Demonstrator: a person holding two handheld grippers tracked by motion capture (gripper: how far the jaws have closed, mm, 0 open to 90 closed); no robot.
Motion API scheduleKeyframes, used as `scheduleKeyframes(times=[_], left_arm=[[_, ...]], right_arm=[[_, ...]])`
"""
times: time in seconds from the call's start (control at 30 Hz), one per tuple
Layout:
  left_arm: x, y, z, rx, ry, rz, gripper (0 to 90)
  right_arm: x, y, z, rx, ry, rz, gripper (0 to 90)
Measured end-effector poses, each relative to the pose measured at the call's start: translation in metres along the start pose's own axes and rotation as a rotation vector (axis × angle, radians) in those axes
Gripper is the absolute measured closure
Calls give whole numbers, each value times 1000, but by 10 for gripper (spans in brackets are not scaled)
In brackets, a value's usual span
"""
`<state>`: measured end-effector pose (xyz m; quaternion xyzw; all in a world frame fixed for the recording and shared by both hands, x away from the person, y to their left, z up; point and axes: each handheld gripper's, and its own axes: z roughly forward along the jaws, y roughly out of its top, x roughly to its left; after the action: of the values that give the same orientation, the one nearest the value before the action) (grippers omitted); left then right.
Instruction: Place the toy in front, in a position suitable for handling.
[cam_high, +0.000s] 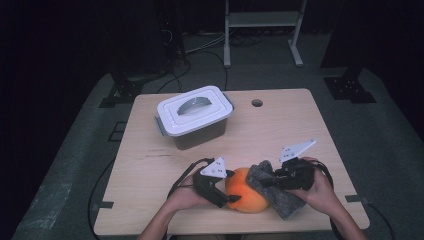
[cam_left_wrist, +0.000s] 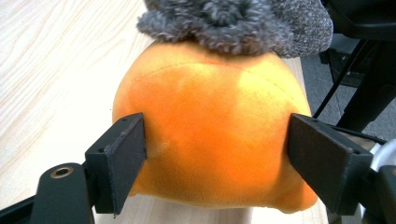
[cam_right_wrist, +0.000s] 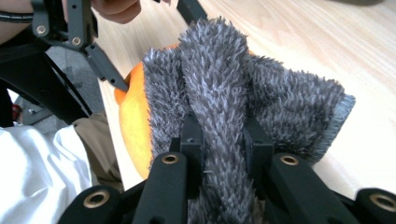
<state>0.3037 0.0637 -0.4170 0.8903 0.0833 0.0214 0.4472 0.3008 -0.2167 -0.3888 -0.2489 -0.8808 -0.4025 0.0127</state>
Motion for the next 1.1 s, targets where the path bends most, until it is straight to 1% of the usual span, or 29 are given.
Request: scheduleKeyframes(times=[0.03, 0.07, 0.13, 0.17, 0.2, 0.23, 0.27, 0.3, 0.37, 0.4, 0.43, 0.47, 0.5, 0.53, 0.6, 0.7, 0.73, 0.77, 0.8, 0.83, 0.9, 0.93, 0.97, 1.0, 1.03, 1.07, 1.1], left_arm=[[0, 0, 0, 0, 0, 0, 183], [-2, 3, 0, -4, 1, 3, 164], [-4, 6, 0, -34, 1, 11, 145], [-4, 6, 0, -34, 1, 11, 145], [-7, 7, 1, -24, 18, 27, 145], [-7, 7, 1, -24, 18, 27, 147], [-5, 4, 2, -2, 34, 34, 156], [-5, 4, 2, -2, 34, 34, 174], [-2, 0, 0, -6, 28, 21, 183], [1, -5, -1, -2, 23, 5, 190], [3, -8, -1, 7, 18, -1, 190], [5, -10, -2, 11, 13, -3, 190], [5, -10, -2, 11, 13, -3, 190], [8, -14, -3, 17, 1, -15, 190], [10, -16, -4, 19, -4, -28, 190], [9, -14, -5, 15, -6, -29, 178], [6, -9, -5, -16, -9, -16, 156], [6, -9, -5, -16, -9, -16, 135], [2, -4, -4, -41, 12, 9, 134], [0, -2, -2, -41, 16, 14, 135], [0, -2, 0, -32, 13, 21, 160], [-1, -4, 1, -7, 20, 31, 168], [-1, -4, 1, -7, 20, 31, 178], [2, -7, 0, 11, 15, 22, 181], [2, -7, 0, 11, 15, 22, 181], [6, -12, -2, 18, 7, -4, 181], [6, -12, -2, 18, 7, -4, 181]], right_arm=[[0, 0, 0, 0, 0, 0, 741], [3, 0, 1, -1, -7, -13, 741], [7, 4, 3, -5, -11, -21, 740], [7, 4, 3, -5, -11, -21, 740], [10, 9, 6, -17, -2, -33, 740], [12, 12, 9, -16, -1, -45, 739], [14, 14, 11, -14, -4, -53, 739], [14, 14, 11, -14, -4, -53, 739], [14, 15, 14, -21, -1, -55, 739], [13, 13, 14, -35, 9, -46, 738], [12, 11, 14, -37, 11, -40, 738], [11, 8, 14, -42, 13, -32, 738], [11, 8, 14, -42, 13, -32, 738], [8, -1, 13, -50, 21, -9, 739], [5, -12, 11, -59, 30, 18, 738], [-1, -29, 8, -71, 35, 63, 738], [-2, -34, 8, -74, 35, 73, 738], [-2, -34, 8, -74, 35, 73, 738], [-5, -43, 5, -83, 33, 96, 737], [-5, -45, 4, -85, 33, 103, 737], [-6, -46, 2, -85, 31, 110, 737], [-7, -49, 2, -83, 32, 110, 736], [-7, -50, 3, -75, 30, 111, 736], [-7, -51, 3, -70, 28, 111, 736], [-7, -51, 3, -70, 28, 111, 736], [-8, -54, 4, -61, 28, 117, 736], [-8, -54, 4, -61, 28, 117, 736]])
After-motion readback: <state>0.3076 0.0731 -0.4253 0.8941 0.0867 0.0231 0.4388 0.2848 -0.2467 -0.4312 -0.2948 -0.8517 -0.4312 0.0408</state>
